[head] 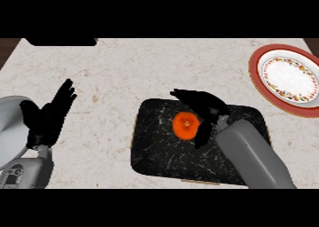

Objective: Pick the squash from the tray and place it in the plate

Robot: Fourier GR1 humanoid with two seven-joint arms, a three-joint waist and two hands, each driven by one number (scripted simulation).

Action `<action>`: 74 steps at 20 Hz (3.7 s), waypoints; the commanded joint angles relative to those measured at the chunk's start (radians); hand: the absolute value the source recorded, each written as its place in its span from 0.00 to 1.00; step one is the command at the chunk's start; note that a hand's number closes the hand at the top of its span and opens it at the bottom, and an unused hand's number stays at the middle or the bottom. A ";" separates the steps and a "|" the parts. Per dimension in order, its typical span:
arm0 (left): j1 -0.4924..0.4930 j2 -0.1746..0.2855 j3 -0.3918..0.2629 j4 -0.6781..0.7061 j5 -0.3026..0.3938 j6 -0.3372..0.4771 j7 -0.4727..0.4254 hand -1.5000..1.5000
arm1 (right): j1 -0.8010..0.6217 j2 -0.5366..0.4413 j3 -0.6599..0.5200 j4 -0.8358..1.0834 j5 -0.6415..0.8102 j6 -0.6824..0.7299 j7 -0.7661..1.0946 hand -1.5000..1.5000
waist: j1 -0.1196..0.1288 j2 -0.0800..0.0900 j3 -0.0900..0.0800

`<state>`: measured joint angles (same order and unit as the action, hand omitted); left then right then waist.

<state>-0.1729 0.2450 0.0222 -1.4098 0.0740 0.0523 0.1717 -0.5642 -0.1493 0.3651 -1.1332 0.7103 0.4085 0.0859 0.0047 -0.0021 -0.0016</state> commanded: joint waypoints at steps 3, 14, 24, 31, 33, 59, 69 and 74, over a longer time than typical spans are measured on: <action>0.050 0.006 0.016 -0.020 -0.004 -0.029 -0.024 0.50 | -0.006 -0.005 0.026 -0.027 0.021 0.120 -0.051 1.00 | 0.001 0.002 0.002; -0.019 -0.034 0.041 0.050 -0.027 -0.025 -0.033 0.50 | 0.072 0.085 0.008 -0.034 0.115 -0.003 -0.111 1.00 | -0.004 0.003 0.002; -0.033 -0.026 0.020 0.003 -0.025 -0.031 -0.002 0.50 | -0.222 0.083 -0.312 0.243 0.247 -0.445 0.328 1.00 | 0.031 0.018 0.002; -0.004 -0.026 0.016 -0.041 -0.019 -0.031 0.039 0.50 | -0.325 -0.009 -0.330 0.187 0.458 -0.748 0.485 1.00 | 0.023 0.004 0.002; -0.011 -0.036 0.022 0.018 -0.040 -0.015 -0.009 0.50 | -0.349 -0.012 -0.328 0.201 0.514 -0.797 0.536 1.00 | 0.008 0.007 0.001; -0.029 -0.020 0.072 0.044 -0.026 -0.063 -0.028 0.50 | -0.220 -0.368 -0.670 0.619 0.221 -0.832 0.185 1.00 | 0.014 0.010 0.003; 0.006 -0.056 0.031 -0.051 -0.042 -0.050 0.024 0.50 | -0.238 -0.434 -0.834 0.771 0.010 -0.800 -0.184 0.00 | 0.029 0.013 0.005; -0.008 -0.053 0.048 -0.024 -0.044 -0.040 0.022 0.50 | -0.207 -0.356 -0.888 0.622 -0.100 -0.866 -0.402 0.00 | 0.000 0.002 0.004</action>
<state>-0.1918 0.2067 0.0732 -1.4182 0.0305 0.0001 0.1843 -0.8087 -0.5457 -0.4731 -0.4467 0.6941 -0.4201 -0.1473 0.0182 0.0065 0.0022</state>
